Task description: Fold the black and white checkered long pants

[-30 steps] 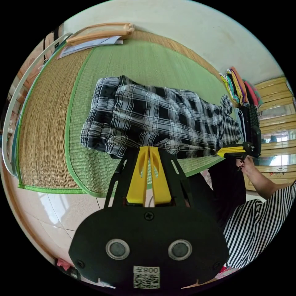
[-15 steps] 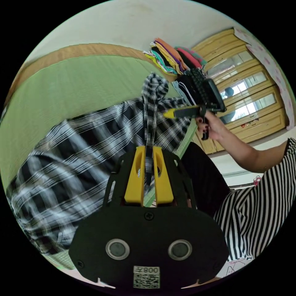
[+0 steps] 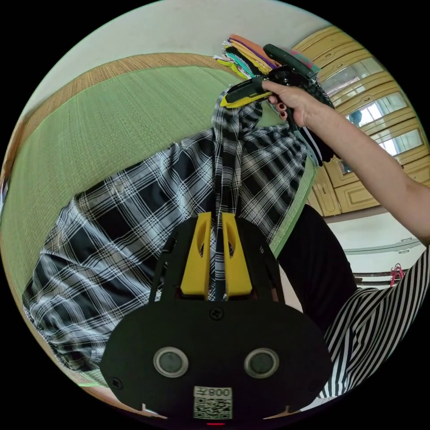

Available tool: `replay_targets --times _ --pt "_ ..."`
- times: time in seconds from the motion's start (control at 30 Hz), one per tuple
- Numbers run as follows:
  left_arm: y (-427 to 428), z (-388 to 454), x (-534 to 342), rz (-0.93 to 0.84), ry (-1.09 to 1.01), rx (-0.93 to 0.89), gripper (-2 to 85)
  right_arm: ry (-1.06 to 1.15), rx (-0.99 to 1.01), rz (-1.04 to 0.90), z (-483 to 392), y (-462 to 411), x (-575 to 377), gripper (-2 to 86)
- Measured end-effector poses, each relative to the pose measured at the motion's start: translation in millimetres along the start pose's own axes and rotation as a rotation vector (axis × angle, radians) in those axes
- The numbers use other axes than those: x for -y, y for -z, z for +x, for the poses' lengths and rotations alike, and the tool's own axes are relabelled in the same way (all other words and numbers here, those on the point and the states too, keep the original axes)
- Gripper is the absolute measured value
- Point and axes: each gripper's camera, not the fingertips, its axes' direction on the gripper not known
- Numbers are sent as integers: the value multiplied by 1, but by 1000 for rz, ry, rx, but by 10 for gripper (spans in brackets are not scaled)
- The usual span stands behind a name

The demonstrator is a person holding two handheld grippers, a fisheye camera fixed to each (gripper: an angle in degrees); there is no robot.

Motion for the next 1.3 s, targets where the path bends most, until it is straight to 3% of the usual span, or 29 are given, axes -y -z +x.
replay_targets --times 0.4,0.7,1.03,1.3 --pt "35 68 28 7 -12 1 12 -18 33 -9 35 -32 -10 4" --pt "80 116 44 57 -8 -14 7 25 135 140 62 12 -55 1" --pt "128 192 68 48 -150 -10 6 55 221 307 109 56 -172 1" --pt "135 252 82 -136 -322 20 5 -30 245 321 162 23 -301 1"
